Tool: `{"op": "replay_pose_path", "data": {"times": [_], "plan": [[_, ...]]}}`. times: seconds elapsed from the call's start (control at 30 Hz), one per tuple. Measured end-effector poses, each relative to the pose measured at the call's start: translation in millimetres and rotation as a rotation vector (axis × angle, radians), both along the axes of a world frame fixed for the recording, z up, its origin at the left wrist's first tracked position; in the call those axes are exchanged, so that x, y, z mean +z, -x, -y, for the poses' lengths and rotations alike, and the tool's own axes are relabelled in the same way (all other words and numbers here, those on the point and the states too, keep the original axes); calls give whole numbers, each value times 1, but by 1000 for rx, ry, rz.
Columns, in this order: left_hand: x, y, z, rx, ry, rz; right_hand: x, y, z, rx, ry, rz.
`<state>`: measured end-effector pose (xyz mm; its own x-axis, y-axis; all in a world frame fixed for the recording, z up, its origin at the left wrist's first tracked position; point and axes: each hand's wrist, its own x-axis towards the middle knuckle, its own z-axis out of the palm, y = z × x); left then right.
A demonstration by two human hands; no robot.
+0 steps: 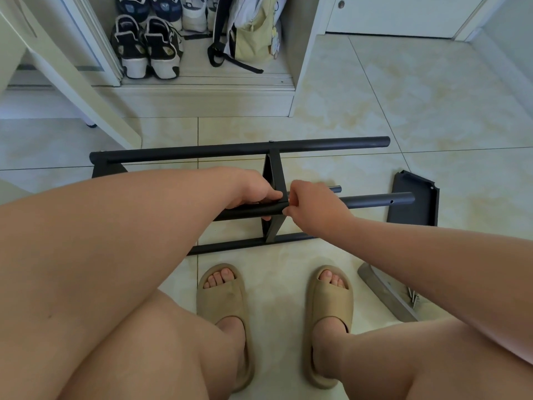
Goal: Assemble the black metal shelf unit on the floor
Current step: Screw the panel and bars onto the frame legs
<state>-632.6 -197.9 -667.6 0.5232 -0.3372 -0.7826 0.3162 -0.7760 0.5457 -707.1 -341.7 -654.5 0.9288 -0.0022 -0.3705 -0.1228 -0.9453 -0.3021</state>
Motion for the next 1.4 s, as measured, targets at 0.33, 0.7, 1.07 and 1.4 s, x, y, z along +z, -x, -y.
{"op": "replay_pose_path", "data": {"times": [0.33,0.7,1.07,1.4], "plan": [[13,2,-10,-286,-45,114,-9,-6,24,199,209,118],[5,-13,10,-193,-84,443,-14,-36,33,67,198,175],[8,3,32,-100,-262,604,-8,-7,69,210,165,183],[26,50,127,-439,94,936,-24,98,192,172,370,122]]}}
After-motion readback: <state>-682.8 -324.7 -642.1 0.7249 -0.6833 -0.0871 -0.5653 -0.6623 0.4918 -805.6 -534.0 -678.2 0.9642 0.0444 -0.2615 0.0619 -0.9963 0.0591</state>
